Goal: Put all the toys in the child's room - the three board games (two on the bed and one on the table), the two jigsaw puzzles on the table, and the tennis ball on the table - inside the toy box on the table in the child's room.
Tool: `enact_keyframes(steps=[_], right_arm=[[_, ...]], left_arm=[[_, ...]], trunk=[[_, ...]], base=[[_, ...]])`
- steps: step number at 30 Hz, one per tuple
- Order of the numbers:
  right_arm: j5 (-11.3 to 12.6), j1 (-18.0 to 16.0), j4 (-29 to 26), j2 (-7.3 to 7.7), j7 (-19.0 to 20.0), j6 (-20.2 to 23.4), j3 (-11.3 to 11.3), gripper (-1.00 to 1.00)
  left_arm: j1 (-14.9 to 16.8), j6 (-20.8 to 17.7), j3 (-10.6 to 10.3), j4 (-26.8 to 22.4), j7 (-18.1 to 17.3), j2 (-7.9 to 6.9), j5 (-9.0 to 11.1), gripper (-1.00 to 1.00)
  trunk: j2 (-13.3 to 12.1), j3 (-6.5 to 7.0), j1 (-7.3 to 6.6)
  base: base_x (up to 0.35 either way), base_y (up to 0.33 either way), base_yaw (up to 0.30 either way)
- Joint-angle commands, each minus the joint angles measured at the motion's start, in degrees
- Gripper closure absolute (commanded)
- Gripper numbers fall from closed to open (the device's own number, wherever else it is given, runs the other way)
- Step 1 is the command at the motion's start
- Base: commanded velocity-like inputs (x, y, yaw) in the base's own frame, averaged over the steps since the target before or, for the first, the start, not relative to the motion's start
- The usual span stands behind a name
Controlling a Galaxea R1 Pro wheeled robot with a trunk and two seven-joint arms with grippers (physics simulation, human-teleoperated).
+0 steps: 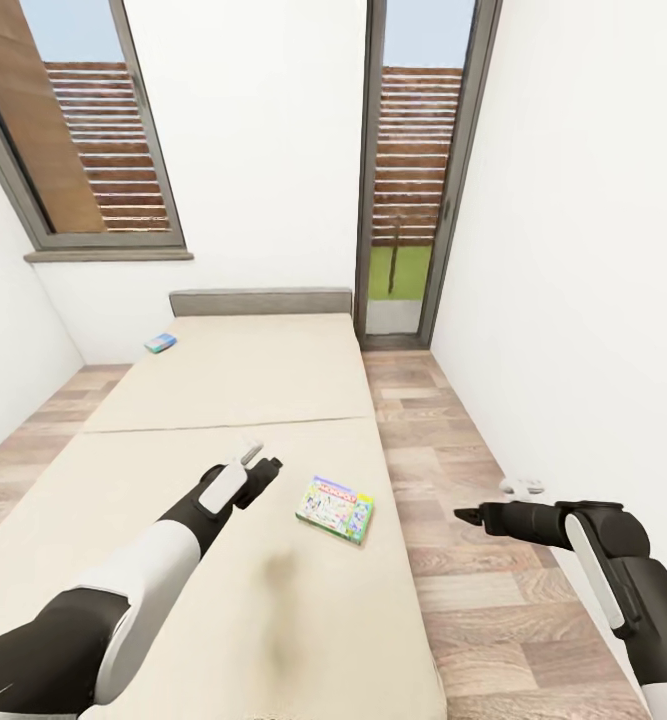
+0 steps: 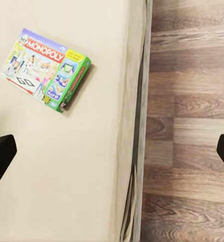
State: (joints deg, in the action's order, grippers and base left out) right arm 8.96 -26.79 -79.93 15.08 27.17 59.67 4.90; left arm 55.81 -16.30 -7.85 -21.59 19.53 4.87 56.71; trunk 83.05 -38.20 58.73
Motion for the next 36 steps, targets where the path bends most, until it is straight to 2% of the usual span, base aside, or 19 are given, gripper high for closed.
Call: enact_keyframes(steps=[1, 12, 24, 36], right_arm=[[0.29, -0.04, -0.03, 0.0, -0.01, 0.33, 0.06, -1.0], [1.33, 0.03, -0.11, -0.02, -0.01, 0.33, 0.55, -1.0], [2.4, 0.11, -0.46, -0.04, 0.01, 0.33, 0.49, -1.0], [2.54, 0.15, -1.22, -0.11, -0.01, 0.33, 0.38, -1.0]], left_arm=[[0.02, -0.08, -0.45, -0.12, 0.47, -0.05, 0.46, -1.0], [0.18, 0.03, -0.52, -0.03, 0.07, 0.08, 0.64, -1.0], [-0.14, 4.29, -0.58, 0.35, -1.45, 0.02, 1.11, -1.0], [-0.35, 5.35, -0.76, 0.6, -3.58, 0.04, 0.85, -1.0]], trunk=[[0.03, -0.15, 0.0], [0.03, -1.18, 0.0], [0.03, -2.31, 0.0], [0.03, -3.43, 0.0]], base=[[0.0, 0.0, 0.0], [0.0, 0.0, 0.0], [0.0, 0.0, 0.0], [0.0, 0.0, 0.0]])
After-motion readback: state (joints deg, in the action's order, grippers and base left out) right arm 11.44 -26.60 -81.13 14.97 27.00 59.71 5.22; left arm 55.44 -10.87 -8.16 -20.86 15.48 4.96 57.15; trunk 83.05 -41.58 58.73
